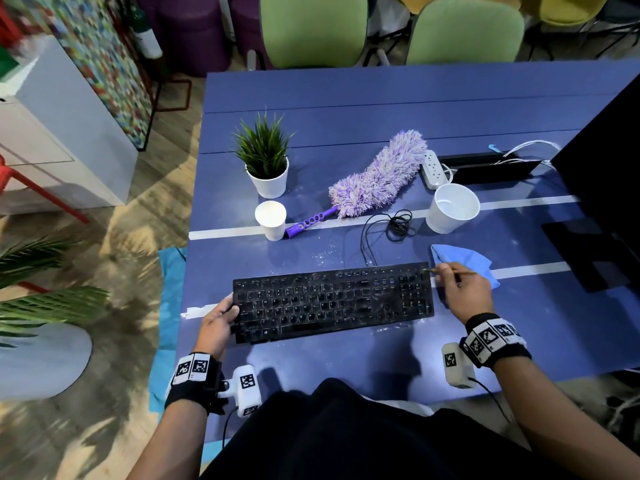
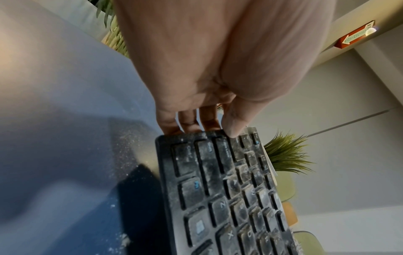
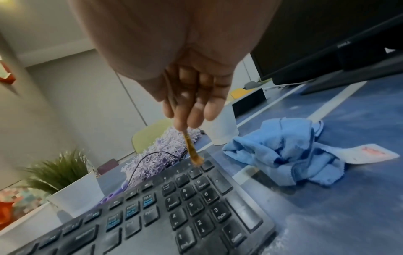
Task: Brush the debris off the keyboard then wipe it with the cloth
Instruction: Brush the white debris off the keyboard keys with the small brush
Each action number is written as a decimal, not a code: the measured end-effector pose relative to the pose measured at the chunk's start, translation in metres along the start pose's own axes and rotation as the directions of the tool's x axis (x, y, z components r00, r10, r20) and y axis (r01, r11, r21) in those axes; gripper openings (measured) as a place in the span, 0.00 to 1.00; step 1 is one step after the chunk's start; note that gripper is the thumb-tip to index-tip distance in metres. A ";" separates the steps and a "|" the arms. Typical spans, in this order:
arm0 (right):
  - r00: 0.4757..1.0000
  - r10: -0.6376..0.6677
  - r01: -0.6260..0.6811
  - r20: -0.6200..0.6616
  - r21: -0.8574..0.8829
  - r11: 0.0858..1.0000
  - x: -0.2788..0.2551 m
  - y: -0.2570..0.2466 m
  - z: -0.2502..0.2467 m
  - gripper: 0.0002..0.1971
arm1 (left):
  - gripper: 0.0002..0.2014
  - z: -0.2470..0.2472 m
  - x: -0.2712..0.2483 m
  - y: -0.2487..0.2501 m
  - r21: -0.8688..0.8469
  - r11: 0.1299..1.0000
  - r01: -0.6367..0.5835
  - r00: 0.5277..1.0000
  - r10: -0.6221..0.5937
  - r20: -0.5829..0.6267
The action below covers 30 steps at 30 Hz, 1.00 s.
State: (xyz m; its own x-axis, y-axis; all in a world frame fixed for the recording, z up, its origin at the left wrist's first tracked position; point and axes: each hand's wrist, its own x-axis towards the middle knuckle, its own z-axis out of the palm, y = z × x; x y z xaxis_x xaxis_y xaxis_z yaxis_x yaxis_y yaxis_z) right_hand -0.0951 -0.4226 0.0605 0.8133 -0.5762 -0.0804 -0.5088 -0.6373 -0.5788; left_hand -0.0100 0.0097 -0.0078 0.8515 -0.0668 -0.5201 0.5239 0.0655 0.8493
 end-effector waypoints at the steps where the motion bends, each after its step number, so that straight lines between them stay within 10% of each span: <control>1: 1.000 0.014 -0.015 0.019 0.033 0.999 0.002 0.004 0.001 0.14 | 0.20 0.000 0.000 0.000 0.002 1.000 -0.001 1.000 0.001 -0.002; 5: 0.972 0.117 -0.108 0.205 -0.054 0.993 0.001 0.015 0.002 0.16 | 0.20 -0.002 0.002 -0.002 -0.005 1.000 0.015 1.000 -0.015 0.002; 30: 0.982 0.088 -0.089 0.165 0.001 0.996 -0.007 0.010 0.013 0.15 | 0.20 -0.004 0.003 -0.004 0.029 1.000 -0.002 1.000 0.003 -0.007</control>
State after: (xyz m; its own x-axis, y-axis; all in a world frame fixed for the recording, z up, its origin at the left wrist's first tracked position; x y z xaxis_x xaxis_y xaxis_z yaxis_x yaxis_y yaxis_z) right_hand -0.1021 -0.4181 0.0444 0.8007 -0.5380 -0.2635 -0.5792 -0.5827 -0.5701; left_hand -0.0090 0.0131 -0.0131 0.8530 -0.0599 -0.5185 0.5209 0.0367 0.8528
